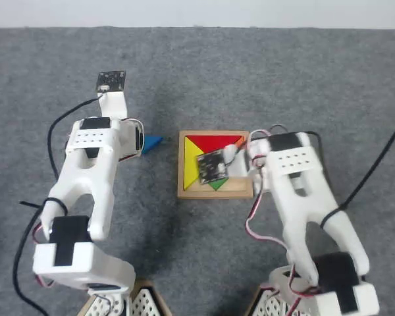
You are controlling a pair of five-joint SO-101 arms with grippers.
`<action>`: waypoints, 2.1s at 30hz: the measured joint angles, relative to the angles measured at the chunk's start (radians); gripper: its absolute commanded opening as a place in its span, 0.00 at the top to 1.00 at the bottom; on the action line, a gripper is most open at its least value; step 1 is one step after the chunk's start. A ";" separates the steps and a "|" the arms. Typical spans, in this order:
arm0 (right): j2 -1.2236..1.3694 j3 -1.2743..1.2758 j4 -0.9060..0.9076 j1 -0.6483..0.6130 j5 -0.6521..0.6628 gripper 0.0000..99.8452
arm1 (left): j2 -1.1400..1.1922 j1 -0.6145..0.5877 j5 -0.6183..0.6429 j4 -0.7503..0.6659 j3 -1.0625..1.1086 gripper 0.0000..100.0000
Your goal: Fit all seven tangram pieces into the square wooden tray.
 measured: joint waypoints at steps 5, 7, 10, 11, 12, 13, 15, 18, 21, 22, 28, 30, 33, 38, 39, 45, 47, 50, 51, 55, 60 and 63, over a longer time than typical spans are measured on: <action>0.012 -0.058 0.034 -0.060 -0.003 0.81 | 0.000 0.000 0.000 0.000 0.000 0.88; 0.041 -0.086 0.074 -0.044 -0.032 0.79 | 0.000 0.000 0.000 0.000 0.000 0.88; 0.087 -0.100 0.084 0.038 -0.124 0.74 | 0.000 0.000 0.000 0.000 0.000 0.88; 0.098 -0.100 0.084 0.072 -0.157 0.74 | 0.000 0.000 0.000 0.000 0.000 0.88; 0.104 -0.098 0.084 0.100 -0.183 0.74 | 0.000 0.000 0.000 0.000 0.000 0.88; 0.104 -0.086 0.084 0.121 -0.186 0.74 | 0.000 0.000 0.000 0.000 0.000 0.88; 0.104 -0.040 0.071 0.140 -0.164 0.74 | 0.000 0.000 0.000 0.000 0.000 0.88; 0.104 0.043 -0.003 0.149 -0.120 0.74 | 0.000 0.005 0.000 0.000 0.000 0.88; 0.104 0.077 -0.054 0.152 -0.106 0.74 | 0.000 0.006 0.000 0.000 0.000 0.88; 0.104 0.077 -0.061 0.158 -0.103 0.74 | 0.000 0.005 0.000 0.000 0.000 0.88; 0.157 0.077 -0.118 0.192 -0.101 0.69 | 0.000 0.005 0.000 0.000 0.000 0.88; 0.189 0.071 -0.127 0.201 -0.101 0.68 | 0.000 0.005 0.000 0.000 0.000 0.88; 0.230 0.052 -0.132 0.201 -0.101 0.68 | 0.000 0.005 0.000 0.000 0.000 0.88; 0.269 0.044 -0.135 0.203 -0.101 0.72 | 0.000 0.005 0.000 0.000 0.000 0.88; 0.270 0.044 -0.140 0.201 -0.101 0.74 | 0.000 0.005 0.000 0.000 0.000 0.88; 0.295 0.032 -0.155 0.201 -0.101 0.78 | 0.000 0.005 0.000 0.000 0.000 0.88; 0.302 0.023 -0.157 0.198 -0.101 0.79 | 0.000 0.005 0.000 0.000 0.000 0.88; 0.302 0.023 -0.158 0.195 -0.101 0.83 | 0.000 0.005 0.000 0.000 0.000 0.88; 0.302 0.021 -0.158 0.195 -0.101 0.85 | 0.000 0.005 0.000 0.000 0.000 0.88; 0.304 0.003 -0.158 0.195 -0.101 0.86 | 0.000 0.005 0.000 0.000 0.000 0.88; 0.305 -0.012 -0.144 0.195 -0.101 0.89 | 0.000 0.005 0.000 0.000 0.000 0.88; 0.305 -0.041 -0.106 0.195 -0.101 0.90 | 0.000 0.005 0.000 0.000 0.000 0.88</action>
